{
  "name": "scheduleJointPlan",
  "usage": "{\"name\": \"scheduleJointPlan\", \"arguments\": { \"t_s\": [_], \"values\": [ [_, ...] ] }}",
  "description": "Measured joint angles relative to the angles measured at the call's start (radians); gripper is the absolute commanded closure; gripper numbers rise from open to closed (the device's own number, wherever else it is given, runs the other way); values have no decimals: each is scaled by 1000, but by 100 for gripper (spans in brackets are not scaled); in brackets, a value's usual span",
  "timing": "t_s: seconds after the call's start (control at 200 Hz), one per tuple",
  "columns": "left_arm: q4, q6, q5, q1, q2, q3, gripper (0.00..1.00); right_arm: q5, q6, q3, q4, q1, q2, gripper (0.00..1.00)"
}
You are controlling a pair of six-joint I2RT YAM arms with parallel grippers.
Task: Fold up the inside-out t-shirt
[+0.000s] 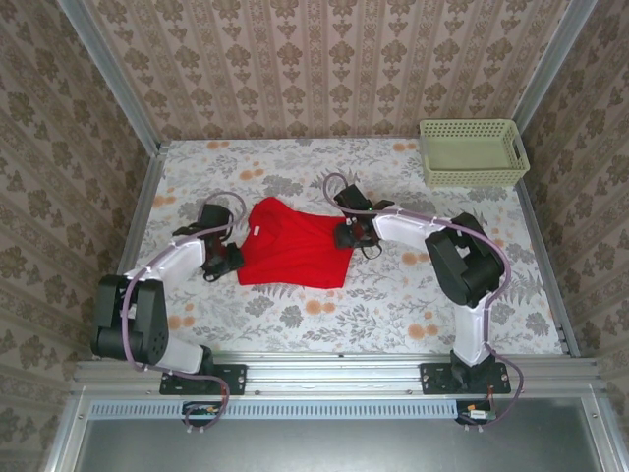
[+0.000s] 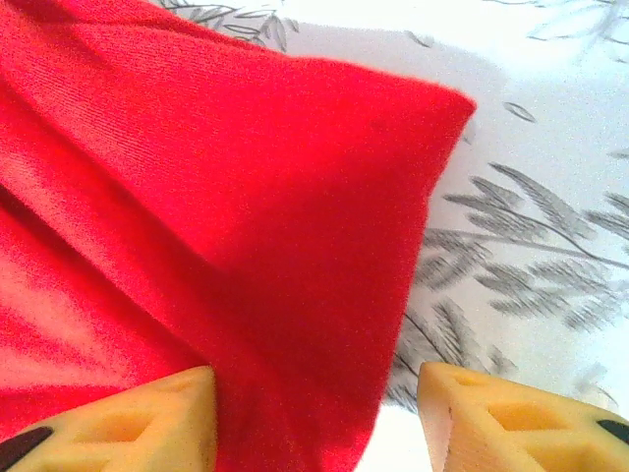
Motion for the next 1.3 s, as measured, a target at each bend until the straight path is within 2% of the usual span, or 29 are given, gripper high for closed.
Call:
{"name": "scheduleJointPlan", "arguments": {
  "t_s": [0.13, 0.24, 0.33, 0.475, 0.6, 0.73, 0.82, 0.9, 0.975, 1.07, 1.18, 1.3],
  "values": [
    [-21, -2, -30, -63, -13, 43, 58, 32, -28, -5, -28, 21, -79, 40],
    [-8, -20, -3, -127, -16, 43, 60, 33, -41, 5, -28, 46, -99, 40],
    [30, -35, 36, -128, 22, 44, 62, 34, -45, 10, -29, 68, -84, 40],
    [81, -38, 66, -113, 185, 82, 66, 37, -47, 34, -28, 85, -5, 42],
    [73, -21, 73, -87, 303, 214, 66, 37, -16, -27, -20, 99, 5, 42],
    [70, 24, 81, -82, 456, 403, 66, 44, 64, -142, 7, 157, -82, 42],
    [60, 62, 92, -95, 528, 516, 61, 36, 129, -213, 5, 235, -152, 42],
    [42, 87, 95, -118, 551, 586, 52, 13, 180, -247, 4, 295, -201, 39],
    [30, 110, 93, -143, 535, 612, 45, 11, 207, -255, -10, 307, -255, 34],
    [24, 114, 79, -166, 457, 576, 35, 18, 203, -245, -21, 264, -335, 32],
    [36, 76, 49, -158, 260, 435, 34, 15, 164, -171, -29, 151, -359, 28],
    [98, -13, 53, -117, 60, 238, 33, -11, 86, -10, -37, 34, -260, 26]
  ]
}}
